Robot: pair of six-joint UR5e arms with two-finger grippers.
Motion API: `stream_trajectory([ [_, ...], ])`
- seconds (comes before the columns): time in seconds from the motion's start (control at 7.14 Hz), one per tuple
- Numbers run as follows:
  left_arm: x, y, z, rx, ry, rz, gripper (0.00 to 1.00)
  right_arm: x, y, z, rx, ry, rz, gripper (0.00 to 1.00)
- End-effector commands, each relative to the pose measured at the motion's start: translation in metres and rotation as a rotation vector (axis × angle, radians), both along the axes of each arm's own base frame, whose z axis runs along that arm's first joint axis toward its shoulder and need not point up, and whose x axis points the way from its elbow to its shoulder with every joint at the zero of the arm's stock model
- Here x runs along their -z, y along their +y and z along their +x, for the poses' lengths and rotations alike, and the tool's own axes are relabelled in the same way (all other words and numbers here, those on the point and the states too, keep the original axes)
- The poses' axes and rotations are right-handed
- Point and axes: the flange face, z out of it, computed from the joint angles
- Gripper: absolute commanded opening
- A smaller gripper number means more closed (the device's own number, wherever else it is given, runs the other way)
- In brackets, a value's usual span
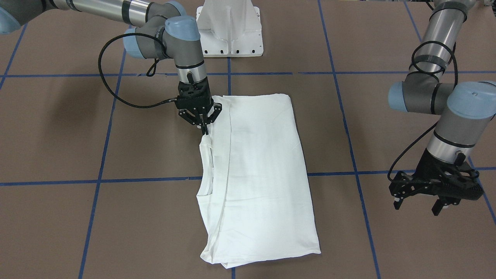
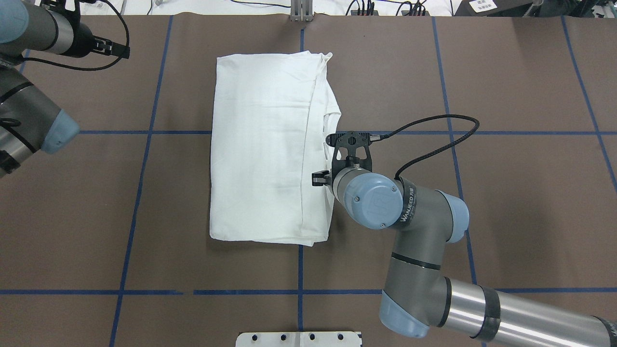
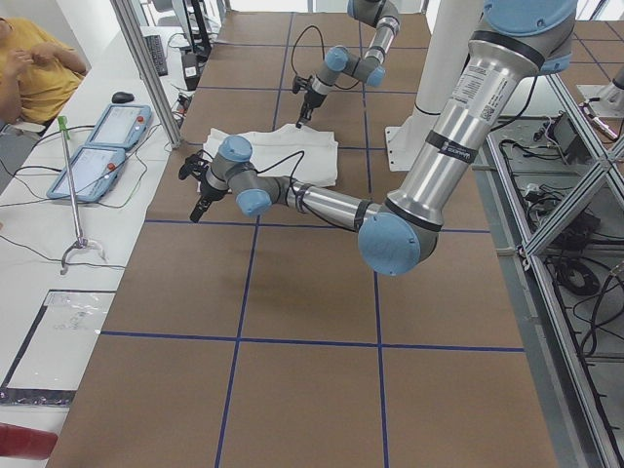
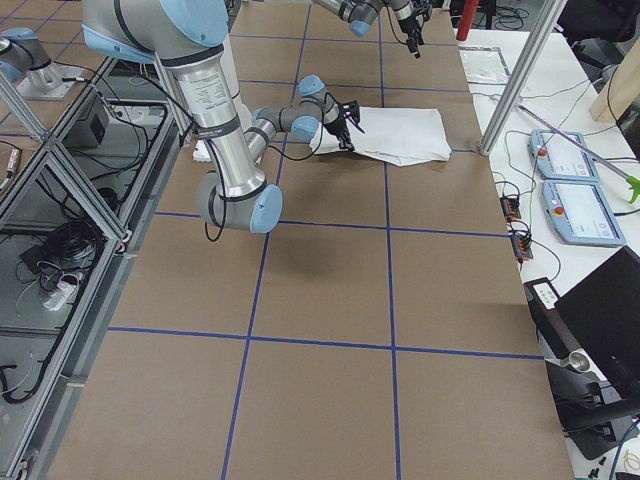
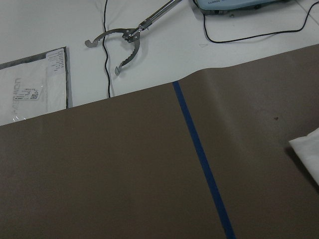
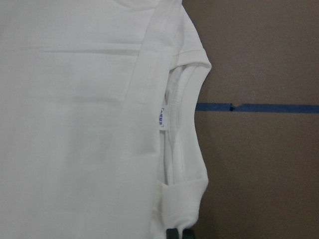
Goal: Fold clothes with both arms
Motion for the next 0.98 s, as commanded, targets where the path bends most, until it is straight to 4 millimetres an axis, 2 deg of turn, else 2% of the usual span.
stream_trajectory([
  [0.0, 0.000, 0.000, 0.000, 0.000, 0.001, 0.000, 1.00, -0.009, 0.019, 0.000, -0.021, -0.011, -0.016, 0.97],
  [0.14, 0.001, 0.000, 0.000, 0.000, 0.001, 0.002, 1.00, 0.002, 0.026, -0.008, -0.024, -0.012, -0.006, 1.00],
  [0.28, 0.001, 0.000, 0.000, -0.001, 0.001, 0.003, 1.00, 0.027, 0.016, -0.014, -0.029, 0.017, -0.008, 1.00],
  [0.42, 0.001, 0.000, 0.000, 0.000, 0.001, 0.002, 1.00, 0.055, -0.005, -0.013, -0.042, 0.046, -0.031, 1.00],
  [0.56, 0.001, 0.000, 0.000, 0.000, 0.001, 0.002, 1.00, 0.078, -0.032, -0.030, -0.021, 0.082, -0.050, 1.00],
  [0.7, 0.001, 0.000, 0.000, 0.000, 0.001, 0.002, 1.00, 0.094, -0.078, -0.058, -0.016, 0.151, -0.053, 1.00],
  [0.84, 0.001, 0.000, 0.000, 0.000, 0.001, 0.002, 1.00, 0.110, -0.120, -0.074, -0.027, 0.190, -0.080, 1.00],
])
